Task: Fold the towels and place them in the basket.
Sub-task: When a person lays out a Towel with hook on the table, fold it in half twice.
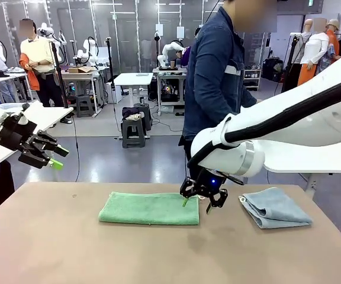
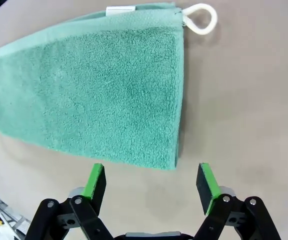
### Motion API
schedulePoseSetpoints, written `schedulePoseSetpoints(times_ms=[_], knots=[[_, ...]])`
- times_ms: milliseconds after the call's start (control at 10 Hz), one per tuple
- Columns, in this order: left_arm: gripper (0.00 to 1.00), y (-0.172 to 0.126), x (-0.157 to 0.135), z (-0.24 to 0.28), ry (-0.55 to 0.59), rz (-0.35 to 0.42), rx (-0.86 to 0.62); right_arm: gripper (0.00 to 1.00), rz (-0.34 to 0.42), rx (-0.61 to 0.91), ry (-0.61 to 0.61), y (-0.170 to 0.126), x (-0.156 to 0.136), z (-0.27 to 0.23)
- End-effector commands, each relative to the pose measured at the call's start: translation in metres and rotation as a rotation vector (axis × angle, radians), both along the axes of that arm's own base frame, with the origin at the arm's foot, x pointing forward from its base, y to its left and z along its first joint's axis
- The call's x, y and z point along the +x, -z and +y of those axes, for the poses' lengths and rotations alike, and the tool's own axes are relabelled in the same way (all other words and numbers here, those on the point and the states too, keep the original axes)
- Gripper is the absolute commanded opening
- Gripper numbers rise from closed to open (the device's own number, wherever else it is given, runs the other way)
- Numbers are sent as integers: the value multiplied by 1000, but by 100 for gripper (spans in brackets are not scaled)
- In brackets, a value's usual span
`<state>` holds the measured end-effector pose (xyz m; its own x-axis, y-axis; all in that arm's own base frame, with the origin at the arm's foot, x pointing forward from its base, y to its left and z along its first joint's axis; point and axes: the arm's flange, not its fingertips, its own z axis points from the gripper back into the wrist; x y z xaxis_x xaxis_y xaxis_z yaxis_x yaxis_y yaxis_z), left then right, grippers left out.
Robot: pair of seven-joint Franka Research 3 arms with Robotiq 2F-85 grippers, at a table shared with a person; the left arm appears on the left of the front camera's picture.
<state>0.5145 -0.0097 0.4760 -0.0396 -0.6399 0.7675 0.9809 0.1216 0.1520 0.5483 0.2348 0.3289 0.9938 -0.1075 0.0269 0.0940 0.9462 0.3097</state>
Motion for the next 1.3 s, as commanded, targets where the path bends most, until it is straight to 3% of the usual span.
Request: schedulePoseSetpoints(times_ms=[0, 400, 1200], knots=[[75, -3, 1, 0, -6, 2, 13, 91, -7, -100, -33, 0, 17, 19], [75, -3, 1, 0, -6, 2, 13, 91, -48, -202, -42, 16, 41, 23], [75, -3, 1, 0, -6, 2, 13, 89, -23, -225, 21, 37, 55, 34]])
